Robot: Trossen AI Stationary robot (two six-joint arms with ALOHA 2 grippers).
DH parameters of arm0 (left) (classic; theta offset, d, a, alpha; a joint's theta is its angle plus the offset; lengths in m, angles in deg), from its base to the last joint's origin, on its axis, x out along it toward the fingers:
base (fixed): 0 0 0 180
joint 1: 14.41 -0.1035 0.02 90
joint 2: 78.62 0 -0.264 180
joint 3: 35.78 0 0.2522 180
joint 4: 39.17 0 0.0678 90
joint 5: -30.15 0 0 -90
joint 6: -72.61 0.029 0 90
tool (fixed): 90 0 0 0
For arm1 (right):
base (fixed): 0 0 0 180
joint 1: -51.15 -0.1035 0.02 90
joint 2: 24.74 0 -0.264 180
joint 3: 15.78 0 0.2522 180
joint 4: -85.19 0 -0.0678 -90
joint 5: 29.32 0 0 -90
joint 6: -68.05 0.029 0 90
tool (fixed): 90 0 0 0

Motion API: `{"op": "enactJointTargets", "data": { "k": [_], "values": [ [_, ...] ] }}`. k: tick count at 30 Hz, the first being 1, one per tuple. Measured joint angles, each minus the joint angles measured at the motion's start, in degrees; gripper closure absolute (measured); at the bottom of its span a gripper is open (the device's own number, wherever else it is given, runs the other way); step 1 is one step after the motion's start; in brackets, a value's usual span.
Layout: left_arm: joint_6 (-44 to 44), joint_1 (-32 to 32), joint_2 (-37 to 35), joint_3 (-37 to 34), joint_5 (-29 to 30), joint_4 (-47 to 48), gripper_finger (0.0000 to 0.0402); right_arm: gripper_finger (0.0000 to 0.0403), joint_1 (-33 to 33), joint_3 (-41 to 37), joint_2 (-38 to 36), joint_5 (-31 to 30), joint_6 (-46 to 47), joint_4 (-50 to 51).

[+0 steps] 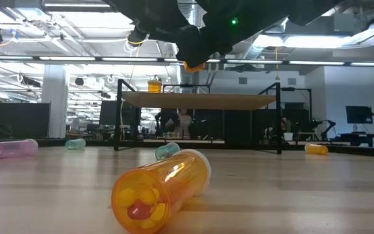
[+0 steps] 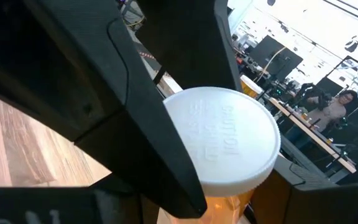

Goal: Pick and place medicine bottles onto shelf by color
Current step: Put the large orange pill bottle aligned with the other large orange pill bottle on the shelf

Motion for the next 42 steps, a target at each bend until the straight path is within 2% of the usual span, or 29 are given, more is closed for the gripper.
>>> {"op": "enactJointTargets", "data": {
  "k": [8, 22, 28, 34, 39, 42],
  "values": [
    [0.2, 0.0, 0.0, 0.0, 0.0, 0.0, 0.0206, 0.0180, 0.0, 0.0, 0.0, 0.0, 0.0, 0.0],
    [1.2, -0.1, -1.1, -0.1, 0.8, 0.7, 0.0206, 0.0108, -0.4, 0.0, 0.0, -1.2, -0.4, 0.0],
    [1.1, -0.1, -5.9, -0.1, 2.7, 5.7, 0.0207, 0.0083, -1.9, 0.0, 0.0, -6.9, -3.6, 0.0],
    [1.0, -0.9, -11.4, -0.1, 2.4, 12.4, 0.0207, 0.0077, -3.6, 0.0, 0.0, -11.6, -4.0, 0.0],
    [0.3, -4.7, -18.1, -0.1, -2.1, 20.3, 0.0207, 0.0086, -3.9, 0.0, -1.2, -10.9, -2.0, 0.1],
    [0.2, -8.2, -22.5, -0.1, -5.9, 23.5, 0.0207, 0.0089, -3.8, 0.0, -3.3, -5.8, 2.3, 3.3]
  ]
}}
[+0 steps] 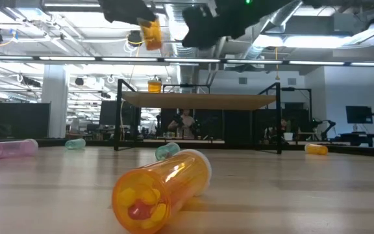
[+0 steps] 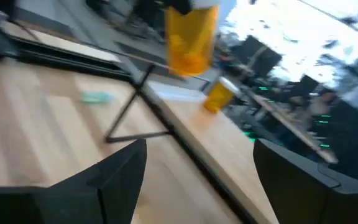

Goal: Pick and place medicine bottles onto shelf by color
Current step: Put the large orange pill bottle aligned with the other large orange pill bottle on the shelf

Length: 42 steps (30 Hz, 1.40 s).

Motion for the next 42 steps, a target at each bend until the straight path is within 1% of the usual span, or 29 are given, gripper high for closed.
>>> {"op": "enactJointTargets", "data": {
  "k": [2, 4, 6, 7, 9, 10, 15, 17, 20, 22, 31, 35, 42],
  "values": [
    [-0.1, -2.9, -2.5, 0.0, -2.4, 2.3, 0.0207, 0.0090, 0.6, 0.0, -2.0, 6.7, 6.4, 4.5],
    [-0.1, -6.1, -4.4, 0.0, -4.4, 3.5, 0.0207, 0.0090, 1.6, 0.0, -4.5, 15.1, 14.3, 11.5],
    [0.4, -9.7, -5.7, 0.0, -6.8, 4.2, 0.0207, 0.0090, 3.1, 0.1, -6.2, 23.8, 21.4, 16.2],
    [0.7, -11.5, -5.9, 0.1, -8.4, 4.5, 0.0207, 0.0090, 3.9, 0.1, -7.0, 27.2, 23.9, 18.7],
    [0.8, -15.3, -5.6, 1.1, -12.4, 6.5, 0.0207, 0.0090, 4.9, -0.1, -7.8, 31.2, 27.1, 21.4],
    [0.8, -17.0, -5.1, 2.1, -14.0, 8.0, 0.0207, 0.0090, 5.3, -0.1, -7.9, 32.1, 28.0, 21.7],
    [2.8, -24.0, -0.8, 6.2, -21.2, 9.7, 0.0207, 0.0090, 5.5, 0.0, -8.1, 33.1, 27.7, 22.0],
    [2.9, -26.7, 0.9, 7.6, -25.1, 9.3, 0.0207, 0.0091, 5.4, 0.0, -8.1, 33.1, 27.3, 22.1],
    [3.0, -30.4, 3.7, 7.9, -30.9, 8.8, 0.0207, 0.0091, 4.8, 0.0, -8.0, 31.9, 27.2, 21.9],
    [3.0, -32.9, 5.6, 7.9, -33.6, 8.7, 0.0207, 0.0091, 4.1, 0.0, -8.0, 31.2, 26.7, 22.0],
    [2.9, -41.8, 13.2, 7.9, -41.6, 7.7, 0.0207, 0.0091, 2.8, 0.0, -8.0, 30.2, 26.6, 22.1],
    [2.7, -43.8, 16.2, 7.9, -44.4, 7.2, 0.0207, 0.0091, 3.2, 0.0, -8.0, 30.2, 26.6, 22.1],
    [2.6, -44.8, 17.7, 8.1, -46.4, 6.6, 0.0207, 0.0091, 3.5, 0.0, -8.0, 30.2, 26.7, 22.1]
  ]
}}
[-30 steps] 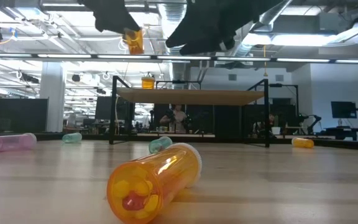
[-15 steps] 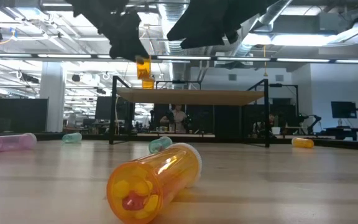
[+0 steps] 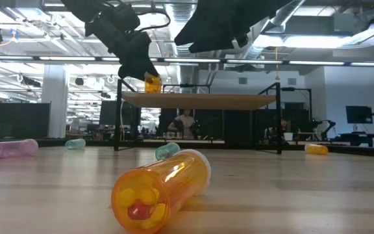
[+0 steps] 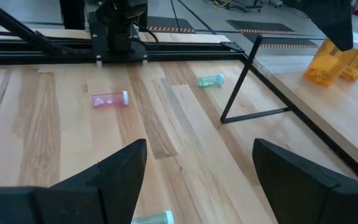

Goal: Pick and place medicine bottles onto shelf by color
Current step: Put the large orange pill bottle aligned with the other large orange pill bottle on the shelf

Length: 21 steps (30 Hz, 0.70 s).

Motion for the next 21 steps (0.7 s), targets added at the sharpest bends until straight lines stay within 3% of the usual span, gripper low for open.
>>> {"op": "enactJointTargets", "data": {
  "k": [13, 21],
  "values": [
    [-0.3, 0.1, -1.1, -0.2, 1.1, 1.9, 0.0203, 0.0091, 0.0, 0.0, 0.0, 0.0, 0.1, 0.2],
    [0.4, 0.2, -1.6, -0.5, 3.5, 3.6, 0.0140, 0.0091, 0.0, 0.0, 0.0, 0.0, 0.2, 0.3]
  ]
}}
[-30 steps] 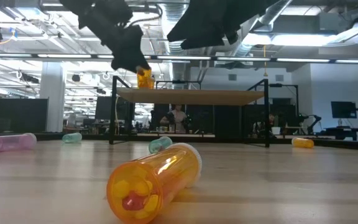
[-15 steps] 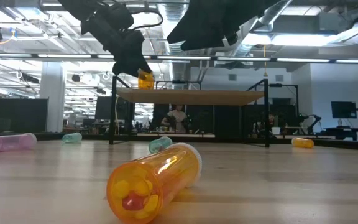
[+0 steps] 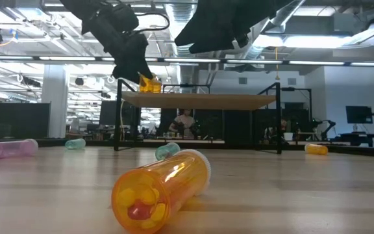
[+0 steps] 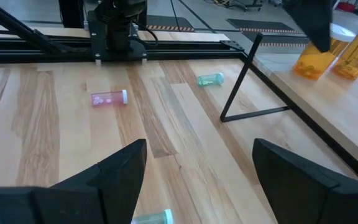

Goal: Pick and place medicine bottles onto shelf by color
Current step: Put the large orange pill bottle aligned with the other large orange pill bottle on the shelf, then put the top right small pink pill bottle on the shelf

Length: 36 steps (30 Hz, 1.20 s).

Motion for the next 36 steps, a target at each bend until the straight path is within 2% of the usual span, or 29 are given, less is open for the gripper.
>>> {"op": "enactJointTargets", "data": {
  "k": [6, 13, 22, 27, 31, 36],
  "values": [
    [0.4, 0.2, 0.0, 0.0, -0.5, 0.2, 0.0115, 0.0091, 0.0, 0.0, 0.0, 0.0, 0.0, 0.0],
    [0.5, 0.3, -2.4, 0.1, -0.8, 0.0, 0.0113, 0.0091, 0.1, 0.0, 0.0, 0.0, 0.0, 0.0],
    [0.8, 0.3, -9.2, 0.1, -0.4, -1.6, 0.0113, 0.0091, 0.4, 0.0, 0.0, 0.0, 0.0, 0.0],
    [3.9, 0.6, -14.5, -0.1, -6.0, -2.5, 0.0113, 0.0091, -0.2, 0.0, -0.1, 0.0, 0.3, -0.9],
    [5.1, 2.8, -20.1, -6.6, -13.6, -5.3, 0.0113, 0.0091, -1.9, 0.2, -1.5, 0.0, 0.3, -1.2],
    [1.1, 8.1, -30.6, -19.9, -14.1, -16.9, 0.0117, 0.0091, -3.8, 0.1, -3.1, -0.2, 0.4, -0.7]
  ]
}}
